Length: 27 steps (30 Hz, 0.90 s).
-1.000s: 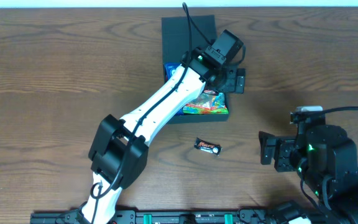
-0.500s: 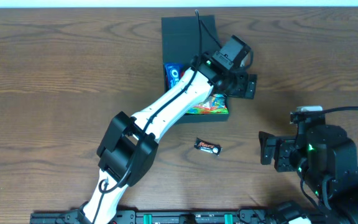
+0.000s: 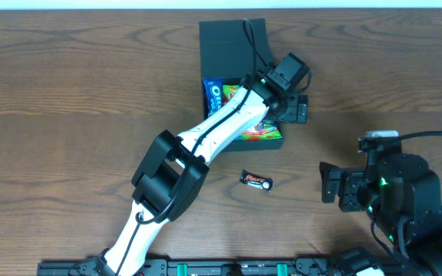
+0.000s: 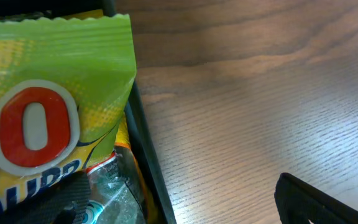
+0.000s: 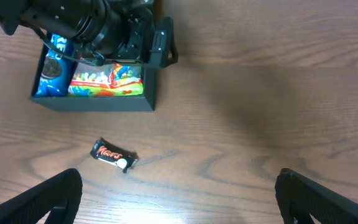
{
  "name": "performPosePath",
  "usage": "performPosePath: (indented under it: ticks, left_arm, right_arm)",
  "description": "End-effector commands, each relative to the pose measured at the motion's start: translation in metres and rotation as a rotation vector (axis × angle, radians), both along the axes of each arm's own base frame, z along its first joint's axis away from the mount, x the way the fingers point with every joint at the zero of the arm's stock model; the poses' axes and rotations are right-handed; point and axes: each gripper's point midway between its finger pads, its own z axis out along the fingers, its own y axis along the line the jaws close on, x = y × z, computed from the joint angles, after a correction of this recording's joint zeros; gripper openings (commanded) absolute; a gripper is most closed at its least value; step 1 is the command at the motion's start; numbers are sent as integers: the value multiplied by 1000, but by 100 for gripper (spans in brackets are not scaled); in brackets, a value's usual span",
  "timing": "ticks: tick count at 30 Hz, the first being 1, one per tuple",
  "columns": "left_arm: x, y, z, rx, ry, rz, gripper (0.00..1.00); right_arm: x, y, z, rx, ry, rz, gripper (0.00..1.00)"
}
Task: Pack container
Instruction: 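Release the Oreo pack and push it down into the box, then move the left gripper down to the black Mars bar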
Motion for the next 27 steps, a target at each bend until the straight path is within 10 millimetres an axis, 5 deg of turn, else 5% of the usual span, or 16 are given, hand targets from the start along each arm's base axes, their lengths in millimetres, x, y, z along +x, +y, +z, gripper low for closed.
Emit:
performPosePath:
  ticks: [1,12,17,21,27]
  left_arm:
    - [10,12,-4,41,-20,51,97]
    - [15,7,70,-69,-135,48,96]
    - [-2,43,98,22,-132,117,100]
    - [-47,99,143,122,-83,193,99]
    - [-114,123,155,222,33,187,98]
  right_arm:
    - [0,-1,1,1,-5,-11,99]
    - [0,-1,1,1,-5,-11,99]
    - [0,-1,1,1,-5,-11,99]
    - [0,-1,1,1,-5,-11,99]
    - [0,-1,1,1,-5,-11,99]
